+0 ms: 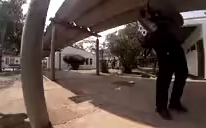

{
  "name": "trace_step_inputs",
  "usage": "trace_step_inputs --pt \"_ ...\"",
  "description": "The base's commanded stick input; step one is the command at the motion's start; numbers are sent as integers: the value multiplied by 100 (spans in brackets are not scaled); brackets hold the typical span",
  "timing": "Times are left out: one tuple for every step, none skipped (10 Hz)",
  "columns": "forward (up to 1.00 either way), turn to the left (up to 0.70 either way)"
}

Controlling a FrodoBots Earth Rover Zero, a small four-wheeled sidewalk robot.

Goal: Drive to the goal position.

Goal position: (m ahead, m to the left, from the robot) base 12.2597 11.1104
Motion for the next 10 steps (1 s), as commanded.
trace_step_inputs --pt "50 0" --pt "50 0" --pt "50 0" --pt "50 0" --pt "50 0" --pt "50 0" --pt "50 0" --pt "50 0" --pt "50 0" --pt "50 0"
